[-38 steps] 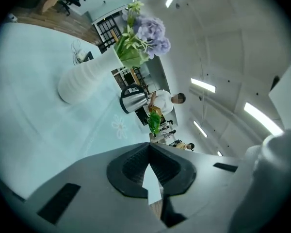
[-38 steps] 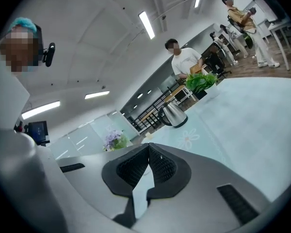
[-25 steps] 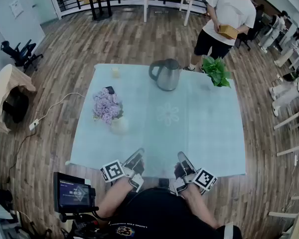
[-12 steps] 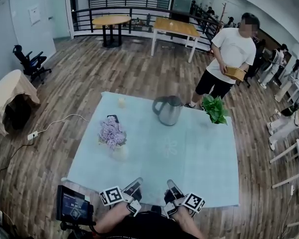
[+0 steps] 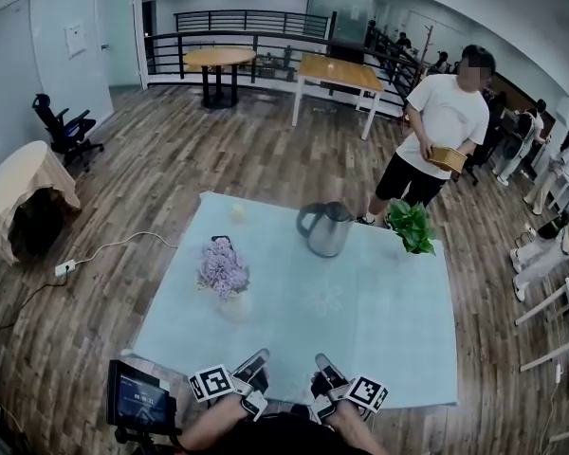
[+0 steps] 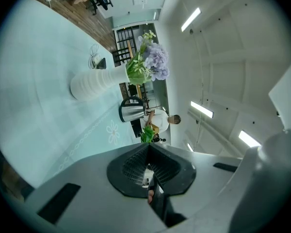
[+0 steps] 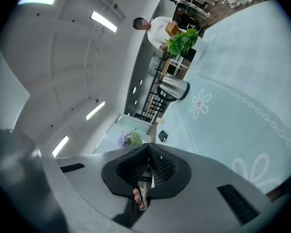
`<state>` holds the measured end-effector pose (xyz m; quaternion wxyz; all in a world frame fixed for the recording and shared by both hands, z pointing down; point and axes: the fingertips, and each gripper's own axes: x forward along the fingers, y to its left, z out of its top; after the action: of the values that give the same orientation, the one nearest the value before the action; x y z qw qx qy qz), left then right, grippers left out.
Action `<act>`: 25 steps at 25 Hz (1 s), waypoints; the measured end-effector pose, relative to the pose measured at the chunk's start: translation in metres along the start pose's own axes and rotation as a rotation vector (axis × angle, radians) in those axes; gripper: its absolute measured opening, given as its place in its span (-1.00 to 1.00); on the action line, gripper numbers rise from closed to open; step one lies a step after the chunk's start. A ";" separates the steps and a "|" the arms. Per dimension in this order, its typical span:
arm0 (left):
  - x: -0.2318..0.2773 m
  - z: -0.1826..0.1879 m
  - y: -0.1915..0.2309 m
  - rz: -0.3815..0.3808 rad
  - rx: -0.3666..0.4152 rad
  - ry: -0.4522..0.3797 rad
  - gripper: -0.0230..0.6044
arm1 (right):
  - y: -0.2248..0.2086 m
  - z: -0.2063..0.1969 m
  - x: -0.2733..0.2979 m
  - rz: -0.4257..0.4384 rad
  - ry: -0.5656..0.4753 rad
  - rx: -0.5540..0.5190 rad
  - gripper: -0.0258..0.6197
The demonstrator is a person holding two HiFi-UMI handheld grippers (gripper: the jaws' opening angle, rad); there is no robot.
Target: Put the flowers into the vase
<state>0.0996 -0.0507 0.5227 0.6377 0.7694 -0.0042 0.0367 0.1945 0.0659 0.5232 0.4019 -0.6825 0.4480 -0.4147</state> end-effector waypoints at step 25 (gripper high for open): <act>0.004 0.002 -0.004 -0.030 -0.011 0.047 -0.90 | 0.003 -0.008 -0.013 -0.019 -0.049 0.007 -0.86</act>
<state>0.1034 -0.0521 0.5187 0.6422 0.7649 0.0223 0.0453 0.1830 0.0757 0.5208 0.4111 -0.6955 0.4299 -0.4031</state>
